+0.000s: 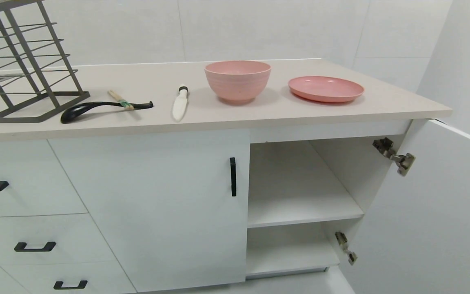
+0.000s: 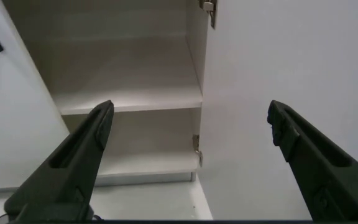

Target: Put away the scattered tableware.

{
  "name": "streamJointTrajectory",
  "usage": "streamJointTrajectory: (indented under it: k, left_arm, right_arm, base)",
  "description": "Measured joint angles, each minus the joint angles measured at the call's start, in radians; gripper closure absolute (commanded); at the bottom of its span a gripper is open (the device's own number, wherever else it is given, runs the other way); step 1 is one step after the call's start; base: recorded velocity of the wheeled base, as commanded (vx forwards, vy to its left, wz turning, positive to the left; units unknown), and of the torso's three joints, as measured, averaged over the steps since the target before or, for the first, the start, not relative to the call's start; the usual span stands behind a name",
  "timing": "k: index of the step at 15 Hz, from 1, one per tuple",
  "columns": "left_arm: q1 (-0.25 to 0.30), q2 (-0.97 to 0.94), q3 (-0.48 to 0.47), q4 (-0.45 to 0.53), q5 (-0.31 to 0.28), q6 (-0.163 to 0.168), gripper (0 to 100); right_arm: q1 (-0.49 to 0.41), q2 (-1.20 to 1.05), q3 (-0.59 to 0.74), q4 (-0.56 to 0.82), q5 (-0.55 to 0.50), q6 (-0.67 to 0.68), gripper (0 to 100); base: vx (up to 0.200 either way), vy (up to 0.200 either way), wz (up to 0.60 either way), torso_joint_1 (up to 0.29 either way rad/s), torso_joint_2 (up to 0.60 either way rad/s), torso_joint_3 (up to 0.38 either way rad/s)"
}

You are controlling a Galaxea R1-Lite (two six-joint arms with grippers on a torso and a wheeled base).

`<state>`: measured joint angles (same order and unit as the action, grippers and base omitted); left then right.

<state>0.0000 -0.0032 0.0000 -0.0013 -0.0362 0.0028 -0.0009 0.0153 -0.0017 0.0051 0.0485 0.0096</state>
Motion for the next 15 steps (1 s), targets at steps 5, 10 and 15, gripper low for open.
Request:
streamJointTrajectory:
  k: [5,10,15]
  left_arm:
    - [0.000,0.000,0.000,0.001,-0.001,0.001,0]
    - [0.000,0.000,0.000,0.000,0.000,0.002,0]
    - [0.000,0.001,0.000,0.000,-0.001,0.001,0]
  right_arm:
    - [-0.001,0.000,0.000,-0.001,-0.002,0.000,0]
    - [0.000,0.000,0.000,-0.001,-0.002,0.000,0]
    - [0.000,0.000,0.000,-0.001,-0.001,0.000,0]
  base:
    - [0.000,0.000,0.00,0.090,-0.18,-0.173]
    - [0.000,0.000,0.00,0.125,-0.52,-0.271]
    - [0.000,0.000,0.00,0.252,-0.47,-0.271]
